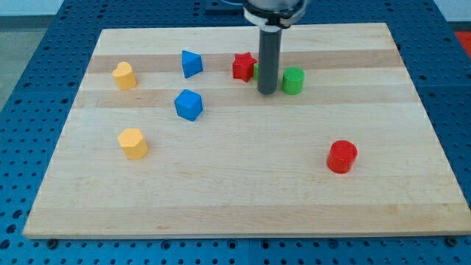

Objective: Push the green star to the top right diagonal to the red star

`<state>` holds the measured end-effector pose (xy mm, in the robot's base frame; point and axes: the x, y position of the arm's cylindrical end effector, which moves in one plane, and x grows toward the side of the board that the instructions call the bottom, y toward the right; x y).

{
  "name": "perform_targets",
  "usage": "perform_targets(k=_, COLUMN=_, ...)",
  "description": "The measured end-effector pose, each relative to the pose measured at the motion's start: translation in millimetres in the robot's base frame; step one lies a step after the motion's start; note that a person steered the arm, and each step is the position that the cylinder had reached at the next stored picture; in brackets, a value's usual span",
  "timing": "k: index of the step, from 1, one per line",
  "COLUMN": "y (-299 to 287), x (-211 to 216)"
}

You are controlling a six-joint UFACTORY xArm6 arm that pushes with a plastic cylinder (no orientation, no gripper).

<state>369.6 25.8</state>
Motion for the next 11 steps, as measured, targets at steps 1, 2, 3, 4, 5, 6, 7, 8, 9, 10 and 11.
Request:
perform_targets(k=1, y=-17.9, x=0.0)
perform_targets(k=2, y=-19.9, x=-1.3)
perform_targets(k=3, y=-12.3, x=-1.5)
perform_targets(k=4, y=2.9, x=-1.4)
perform_targets(k=5, y=8.7, x=-2.7)
perform_targets(k=6, y=8.7, x=-14.6)
perform_targets(k=7, y=8.7, x=-29.0)
perform_targets(k=8, y=8.7, x=-45.5)
perform_targets(k=9, y=12.7, x=-51.5)
perform_targets(k=10, y=19.7, x=-51.6)
perform_targets(k=11, y=28.7, x=-51.6)
